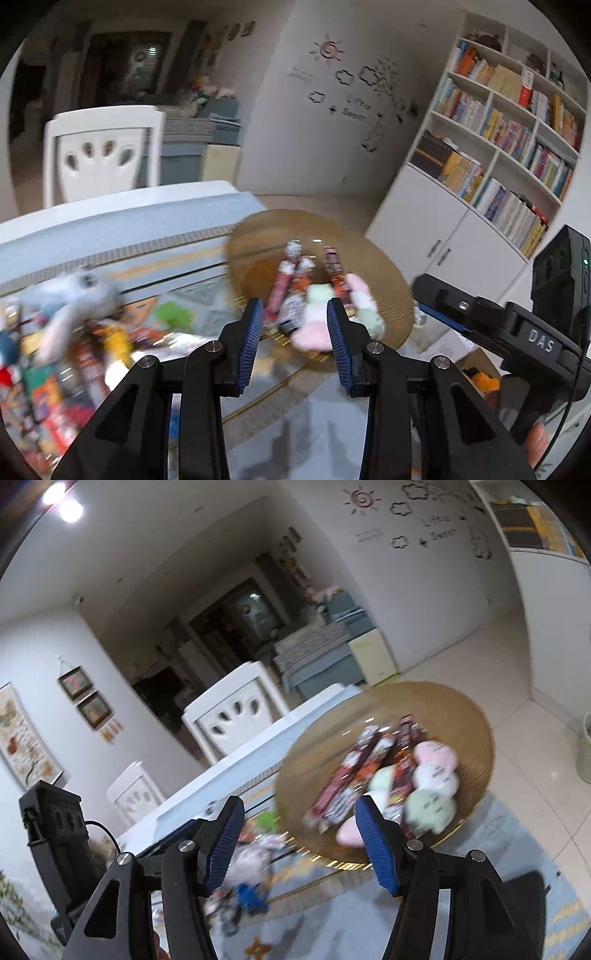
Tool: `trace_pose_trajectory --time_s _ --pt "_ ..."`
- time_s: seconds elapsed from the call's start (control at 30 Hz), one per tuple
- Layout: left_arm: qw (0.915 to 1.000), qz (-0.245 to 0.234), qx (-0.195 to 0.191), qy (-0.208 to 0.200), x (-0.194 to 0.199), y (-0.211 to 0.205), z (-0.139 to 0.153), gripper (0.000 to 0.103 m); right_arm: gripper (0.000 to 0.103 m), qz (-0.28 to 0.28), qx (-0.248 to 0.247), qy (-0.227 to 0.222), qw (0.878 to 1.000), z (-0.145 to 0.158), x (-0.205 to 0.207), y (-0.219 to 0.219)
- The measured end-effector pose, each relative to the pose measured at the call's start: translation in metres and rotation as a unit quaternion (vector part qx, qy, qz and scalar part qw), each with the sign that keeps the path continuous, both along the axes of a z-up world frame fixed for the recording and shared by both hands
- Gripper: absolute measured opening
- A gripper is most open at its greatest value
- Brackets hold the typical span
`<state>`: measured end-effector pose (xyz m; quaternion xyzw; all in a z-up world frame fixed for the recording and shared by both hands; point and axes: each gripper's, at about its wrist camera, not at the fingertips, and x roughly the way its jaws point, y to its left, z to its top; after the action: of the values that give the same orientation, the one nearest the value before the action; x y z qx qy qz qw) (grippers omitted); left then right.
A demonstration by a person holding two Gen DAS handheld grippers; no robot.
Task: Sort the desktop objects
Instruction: 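Move both tools back to the pile of objects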
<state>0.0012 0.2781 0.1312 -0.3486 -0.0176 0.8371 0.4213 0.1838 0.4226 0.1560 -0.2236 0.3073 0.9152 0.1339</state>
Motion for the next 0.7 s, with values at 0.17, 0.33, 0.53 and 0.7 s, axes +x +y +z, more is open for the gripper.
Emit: trace_pose_trajectory --time_s 0.17,0.33,0.53,0.7 --pt "0.9984 0.057 -0.004 0.004 0.007 -0.065 0.006 0.033 0.066 0.034 0.004 0.000 0.999 0.001 -0.007 -0.041" --pt "0.9928 0.120 -0.001 -0.001 0.015 -0.146 0.000 0.033 0.066 0.071 -0.002 -0.016 0.997 -0.018 -0.024 -0.077" --pt "0.9779 0.206 -0.024 -0.022 0.013 -0.234 -0.034 0.033 0.066 0.096 -0.010 -0.043 0.994 -0.071 -0.057 -0.102" --pt "0.9663 0.246 -0.028 -0.071 0.000 -0.267 -0.074 0.033 0.066 0.116 0.003 -0.077 0.990 -0.100 -0.072 -0.113"
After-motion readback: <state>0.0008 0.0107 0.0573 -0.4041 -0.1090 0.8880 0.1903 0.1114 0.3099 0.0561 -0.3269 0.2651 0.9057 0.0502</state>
